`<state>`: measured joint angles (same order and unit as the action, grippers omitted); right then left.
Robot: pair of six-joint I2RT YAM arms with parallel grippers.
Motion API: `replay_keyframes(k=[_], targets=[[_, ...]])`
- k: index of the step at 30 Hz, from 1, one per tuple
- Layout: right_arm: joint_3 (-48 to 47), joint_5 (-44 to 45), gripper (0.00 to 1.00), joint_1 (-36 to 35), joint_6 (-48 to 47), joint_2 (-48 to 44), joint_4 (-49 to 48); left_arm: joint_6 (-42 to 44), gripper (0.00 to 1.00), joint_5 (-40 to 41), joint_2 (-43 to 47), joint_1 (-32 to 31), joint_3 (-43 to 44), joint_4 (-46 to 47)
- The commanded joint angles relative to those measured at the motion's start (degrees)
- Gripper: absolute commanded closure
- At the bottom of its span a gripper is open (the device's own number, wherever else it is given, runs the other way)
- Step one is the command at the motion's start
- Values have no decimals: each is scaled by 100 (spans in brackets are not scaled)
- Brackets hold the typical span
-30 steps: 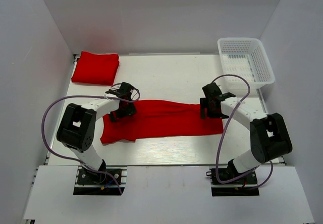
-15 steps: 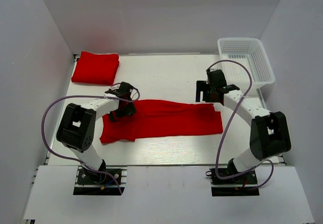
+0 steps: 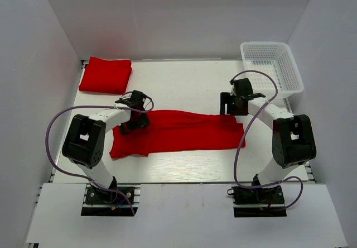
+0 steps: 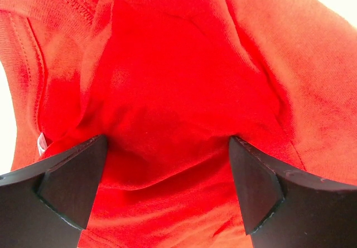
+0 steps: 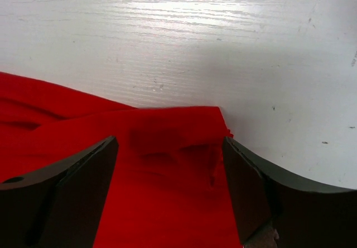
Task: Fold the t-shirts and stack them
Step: Fold the other side of the tshirt into a rectangle
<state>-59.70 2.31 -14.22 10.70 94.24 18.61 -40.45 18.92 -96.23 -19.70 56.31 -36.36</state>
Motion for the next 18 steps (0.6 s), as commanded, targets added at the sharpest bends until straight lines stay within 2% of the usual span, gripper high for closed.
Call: replay_keyframes(k=[1,4,6,8,9,10,11,14,15,18], targets=[[38,-343,20,51,-103,51,-217,116,0,341,-212,98,-94,-302],[90,-397,24,94,-94,77,-244,116,0,341,-212,98,-94,-302],[99,-459,40,104,-94,121,-235,116,0,341,-212,98,-94,-302],[90,-485,49,112,-103,113,-235,116,0,341,-212,98,-94,-302],[90,-477,61,121,-94,95,-200,116,0,341,-212,98,-94,-302],[99,-433,67,260,-103,112,-200,116,0,341,-160,98,-94,-302],[99,-372,71,114,-94,95,-165,116,0,341,-160,98,-94,-302],[143,-257,72,112,-112,51,2,116,0,341,-160,98,-94,-302],[169,-5,65,112,-103,68,80,116,0,341,-160,98,-94,-302],[274,252,56,103,-121,68,134,169,0,341,-160,98,-94,-302]])
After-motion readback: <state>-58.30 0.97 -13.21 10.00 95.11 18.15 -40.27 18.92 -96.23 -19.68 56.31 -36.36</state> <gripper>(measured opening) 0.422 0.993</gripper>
